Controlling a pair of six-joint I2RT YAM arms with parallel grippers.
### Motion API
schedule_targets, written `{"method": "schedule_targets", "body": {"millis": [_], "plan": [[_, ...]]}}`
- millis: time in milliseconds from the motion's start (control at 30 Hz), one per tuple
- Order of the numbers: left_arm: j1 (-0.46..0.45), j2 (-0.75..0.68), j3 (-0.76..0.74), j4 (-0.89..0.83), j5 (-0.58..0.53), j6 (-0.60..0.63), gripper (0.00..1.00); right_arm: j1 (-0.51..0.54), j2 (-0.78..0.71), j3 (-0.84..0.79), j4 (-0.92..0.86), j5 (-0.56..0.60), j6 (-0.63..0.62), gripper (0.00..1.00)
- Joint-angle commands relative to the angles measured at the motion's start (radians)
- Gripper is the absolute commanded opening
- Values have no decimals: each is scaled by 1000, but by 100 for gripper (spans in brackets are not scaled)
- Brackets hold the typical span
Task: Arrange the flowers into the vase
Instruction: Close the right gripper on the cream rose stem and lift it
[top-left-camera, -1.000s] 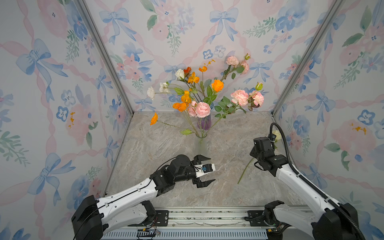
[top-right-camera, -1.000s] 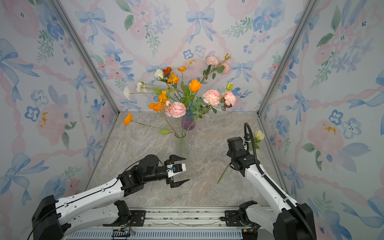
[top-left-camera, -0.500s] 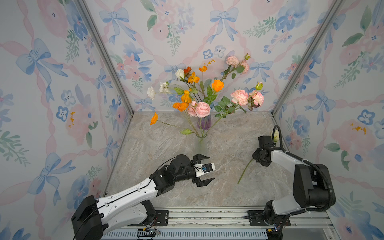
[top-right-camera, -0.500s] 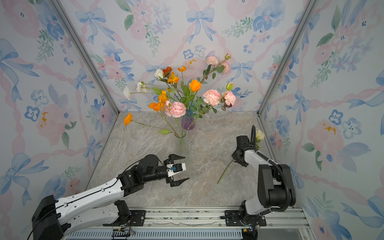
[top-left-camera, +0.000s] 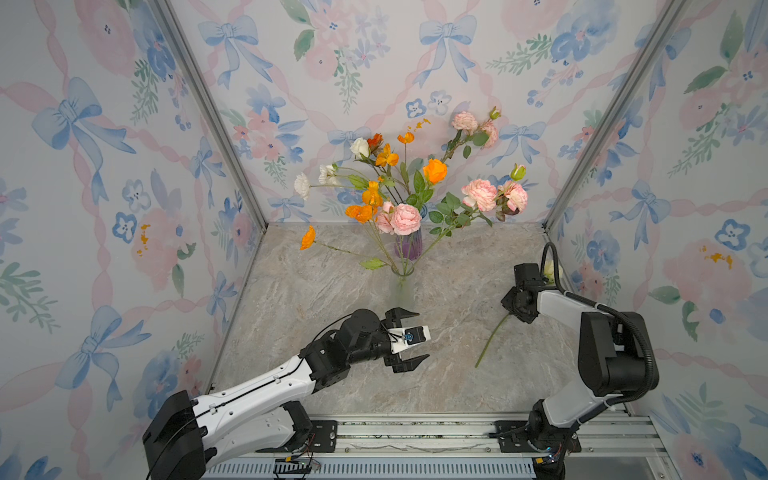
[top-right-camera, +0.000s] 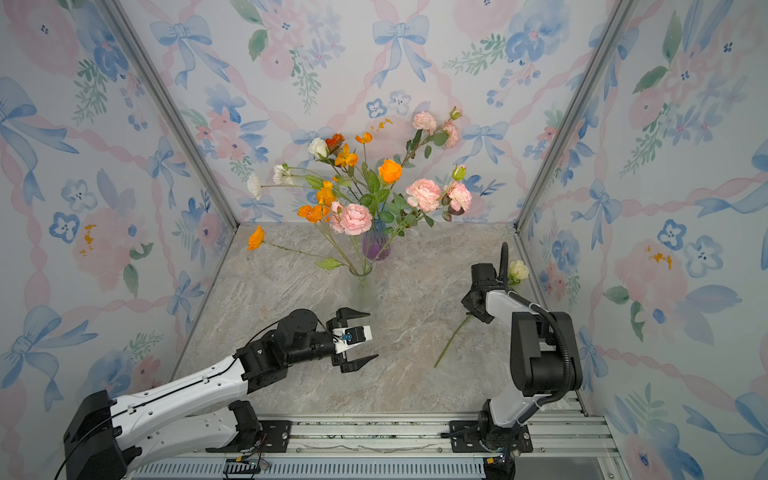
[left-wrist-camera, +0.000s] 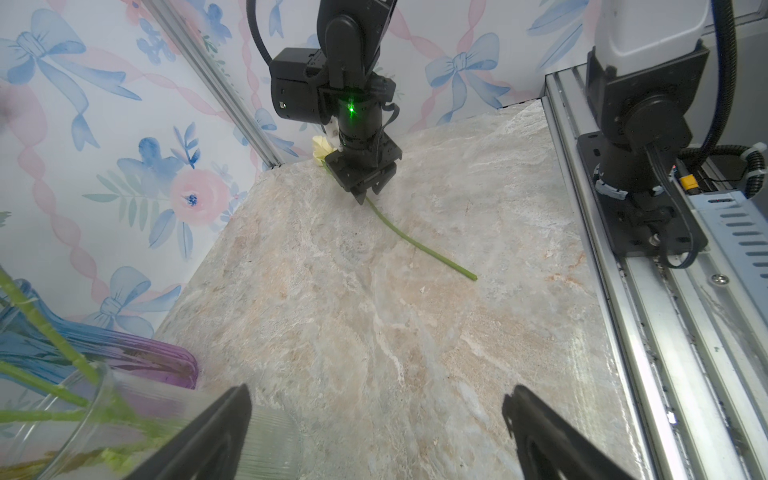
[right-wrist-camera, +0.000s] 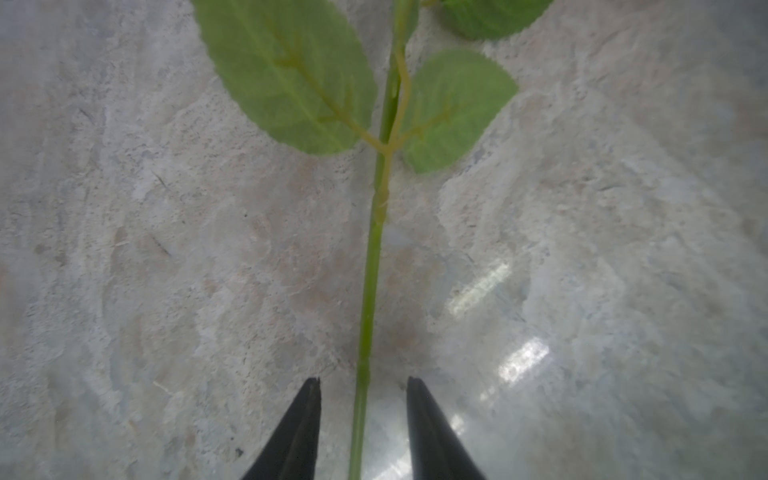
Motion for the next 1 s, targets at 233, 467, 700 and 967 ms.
{"method": "schedule_targets", "body": {"millis": [233, 467, 700, 967], "plan": [[-1, -25, 1, -11, -15, 14, 98, -16, 43, 11, 23, -6, 21, 26], [-2, -35, 1, -11, -21, 17, 98, -17, 31, 5, 29, -31, 22, 13], [-1, -43, 3, -14, -27, 20, 98, -3, -80, -88, 130, -95, 30, 5], [0, -70, 3, -16, -73, 30, 98, 45, -335, -165, 166, -39, -20, 0]]}}
